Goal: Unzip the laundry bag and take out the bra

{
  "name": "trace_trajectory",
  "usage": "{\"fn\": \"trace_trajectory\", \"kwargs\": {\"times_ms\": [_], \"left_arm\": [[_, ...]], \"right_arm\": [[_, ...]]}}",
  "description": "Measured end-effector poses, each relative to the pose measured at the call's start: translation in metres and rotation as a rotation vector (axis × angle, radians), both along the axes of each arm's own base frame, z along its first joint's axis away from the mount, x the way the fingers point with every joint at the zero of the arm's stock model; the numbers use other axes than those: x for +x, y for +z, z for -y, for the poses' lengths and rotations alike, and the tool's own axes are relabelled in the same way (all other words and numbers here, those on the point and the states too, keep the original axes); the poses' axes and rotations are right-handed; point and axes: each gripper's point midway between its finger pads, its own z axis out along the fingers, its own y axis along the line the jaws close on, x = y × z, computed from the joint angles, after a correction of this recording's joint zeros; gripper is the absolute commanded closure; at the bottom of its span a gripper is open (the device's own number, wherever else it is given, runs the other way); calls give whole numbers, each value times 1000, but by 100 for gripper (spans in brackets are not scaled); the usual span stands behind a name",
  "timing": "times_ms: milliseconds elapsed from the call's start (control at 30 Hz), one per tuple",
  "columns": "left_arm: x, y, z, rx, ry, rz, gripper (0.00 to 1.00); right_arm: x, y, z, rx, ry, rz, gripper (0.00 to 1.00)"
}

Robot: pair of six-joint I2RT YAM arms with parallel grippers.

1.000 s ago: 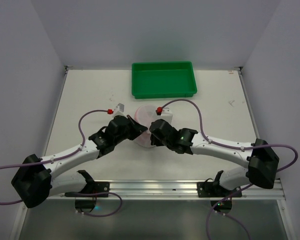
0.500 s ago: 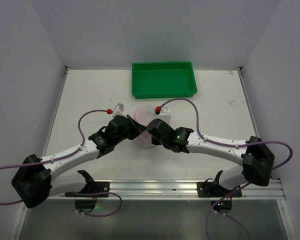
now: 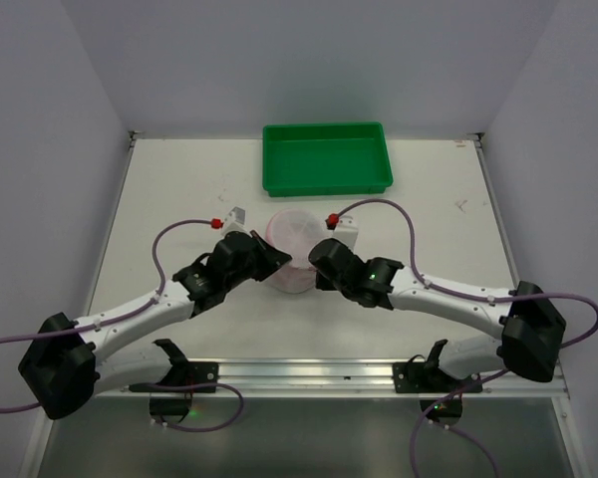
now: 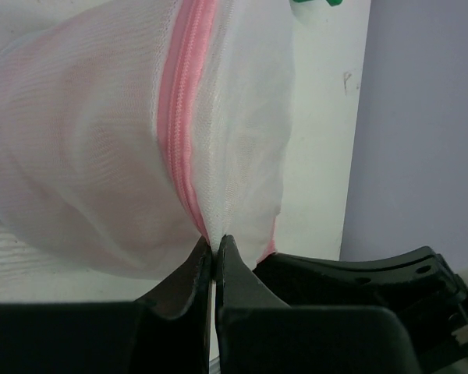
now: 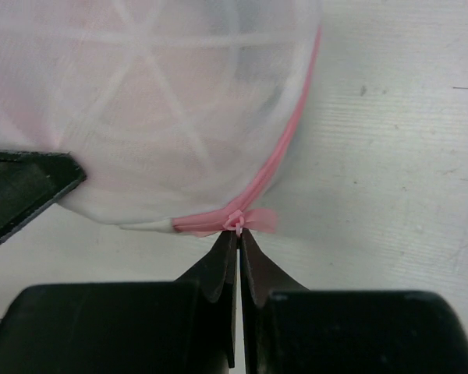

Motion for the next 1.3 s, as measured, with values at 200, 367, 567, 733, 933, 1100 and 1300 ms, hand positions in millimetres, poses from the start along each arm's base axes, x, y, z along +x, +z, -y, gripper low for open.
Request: {"fn": "trace_trajectory", "kwargs": {"times_ms": [200,367,567,733,933,1100,1300], "left_arm": [[-3,-3,-3,34,-18,5,100],[-4,-3,-2,86,-91,56,100],[18,4,-10,177,-212,144,99],[61,15,-9,244,-280,204,27],[70,22,-21,216,-185,145,0],[39,29,-43,143,-93,128,5],[28,12,-35,105,-103,72,15]], "right_arm": [[11,7,35,62,-36,-4,100],[11,11,45,94,13,-5,100],[9,16,36,125,129,-3,100],[6,25,14,209,219,-10,100],[-4,15,-37,257,299,-79,100],[-5,12,-64,289,311,-97,100],[-2,11,-69,299,302,-99,100]]}}
